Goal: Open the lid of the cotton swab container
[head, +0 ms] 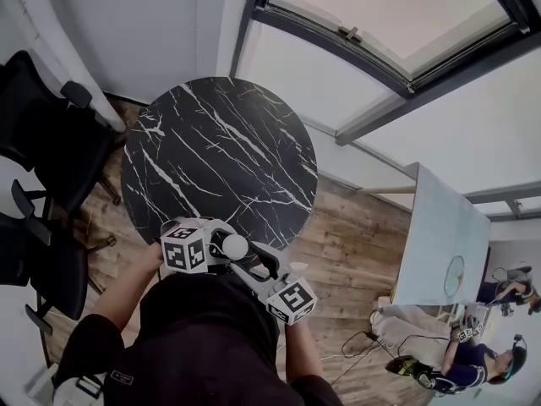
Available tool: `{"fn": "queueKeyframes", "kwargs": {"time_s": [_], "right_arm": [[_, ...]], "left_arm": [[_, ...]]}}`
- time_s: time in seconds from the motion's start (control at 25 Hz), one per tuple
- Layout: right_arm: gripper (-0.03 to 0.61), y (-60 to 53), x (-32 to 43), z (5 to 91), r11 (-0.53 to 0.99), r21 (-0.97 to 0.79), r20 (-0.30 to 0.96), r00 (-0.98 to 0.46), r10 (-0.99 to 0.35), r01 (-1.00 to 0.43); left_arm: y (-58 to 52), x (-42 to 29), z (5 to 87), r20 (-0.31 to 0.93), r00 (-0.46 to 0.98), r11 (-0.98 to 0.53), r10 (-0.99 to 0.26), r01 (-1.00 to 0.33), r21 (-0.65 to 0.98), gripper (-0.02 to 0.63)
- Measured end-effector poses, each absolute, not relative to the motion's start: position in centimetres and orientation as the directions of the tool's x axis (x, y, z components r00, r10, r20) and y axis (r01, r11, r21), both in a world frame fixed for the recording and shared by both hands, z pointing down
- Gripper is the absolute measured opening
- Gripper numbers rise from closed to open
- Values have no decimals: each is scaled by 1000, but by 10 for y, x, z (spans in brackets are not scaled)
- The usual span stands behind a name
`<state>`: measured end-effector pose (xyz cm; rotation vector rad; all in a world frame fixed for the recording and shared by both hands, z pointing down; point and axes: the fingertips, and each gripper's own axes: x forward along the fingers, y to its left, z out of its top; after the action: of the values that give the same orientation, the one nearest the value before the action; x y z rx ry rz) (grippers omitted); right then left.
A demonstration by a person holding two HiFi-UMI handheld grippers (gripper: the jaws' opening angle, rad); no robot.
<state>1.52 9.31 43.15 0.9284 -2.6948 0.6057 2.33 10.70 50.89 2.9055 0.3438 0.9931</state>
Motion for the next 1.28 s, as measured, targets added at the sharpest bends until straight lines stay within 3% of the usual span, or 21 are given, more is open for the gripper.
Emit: {"fn": "queueKeyframes", "kwargs": {"time_s": [0.56,1.28], "right_arm": [[241,83,20,436,606,-201,350,-634,-689,-770],[210,71,16,441,564,-196,345,-595,-726,-802]], "left_arm": [[85,24,516,646,763,-989,31,-70,130,250],[82,19,527,658,753,-992,12,-75,104,249]]}}
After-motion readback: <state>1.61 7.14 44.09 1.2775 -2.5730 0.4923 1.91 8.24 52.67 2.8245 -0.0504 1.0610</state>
